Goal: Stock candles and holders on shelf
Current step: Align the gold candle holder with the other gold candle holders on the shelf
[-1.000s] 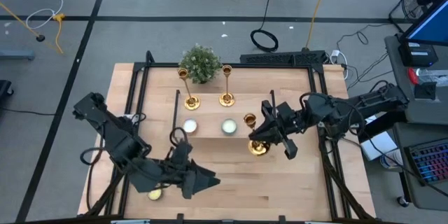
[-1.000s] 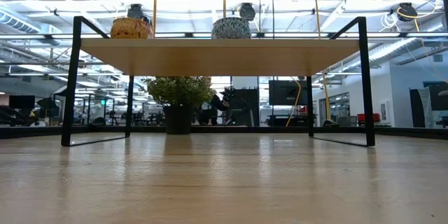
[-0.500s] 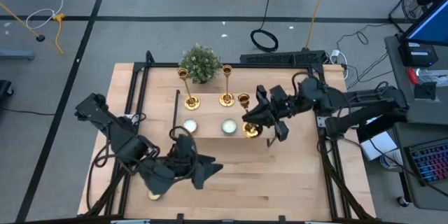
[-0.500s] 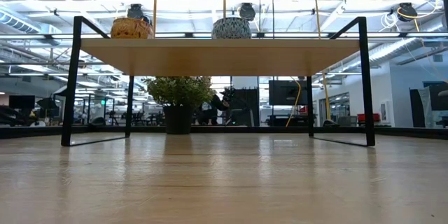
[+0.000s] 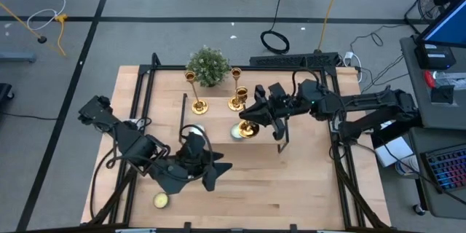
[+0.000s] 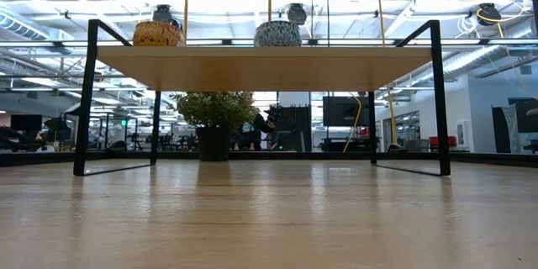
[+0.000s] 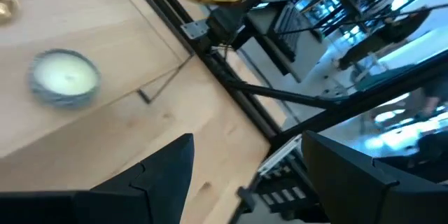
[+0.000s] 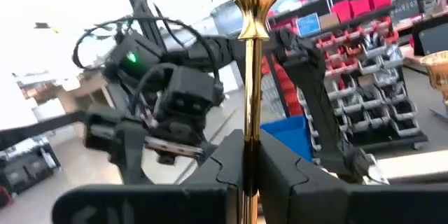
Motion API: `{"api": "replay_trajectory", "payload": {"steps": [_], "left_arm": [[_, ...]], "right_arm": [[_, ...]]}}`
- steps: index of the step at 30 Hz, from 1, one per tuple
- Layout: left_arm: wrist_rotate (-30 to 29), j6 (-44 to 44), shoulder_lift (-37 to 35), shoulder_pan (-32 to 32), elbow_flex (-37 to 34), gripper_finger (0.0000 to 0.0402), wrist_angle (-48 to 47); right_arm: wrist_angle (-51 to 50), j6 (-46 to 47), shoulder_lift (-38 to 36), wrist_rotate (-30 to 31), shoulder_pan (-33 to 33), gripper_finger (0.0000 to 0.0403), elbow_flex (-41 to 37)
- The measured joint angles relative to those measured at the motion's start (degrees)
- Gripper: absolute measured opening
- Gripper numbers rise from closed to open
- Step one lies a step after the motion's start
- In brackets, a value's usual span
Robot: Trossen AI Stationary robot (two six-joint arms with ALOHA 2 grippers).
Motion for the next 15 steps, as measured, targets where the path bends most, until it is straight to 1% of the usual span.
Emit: {"api": "replay_trajectory", "payload": {"steps": [2, 5, 10, 15], "left_arm": [[-1.05, 0.1, -0.89, -0.78, 0.0, 0.0268, -2.27], [-3.29, -0.76, -2.03, -1.42, 0.04, 0.0268, -4.57], [-7.04, -1.79, -4.1, -2.73, 0.04, 0.0268, -8.04], [-11.66, -2.04, -5.27, -3.68, 0.04, 0.0268, -8.76]], "right_arm": [[1.97, 0.23, 0.47, 1.04, 0.0, 0.0017, 0.0], [1.84, 0.24, 0.5, 1.38, -0.01, 0.0017, 0.0], [-2.68, -0.55, -0.32, -0.5, 0.01, 0.0017, -0.04], [-2.15, -0.03, -2.58, -0.12, -0.56, 0.0017, -5.48]]}}
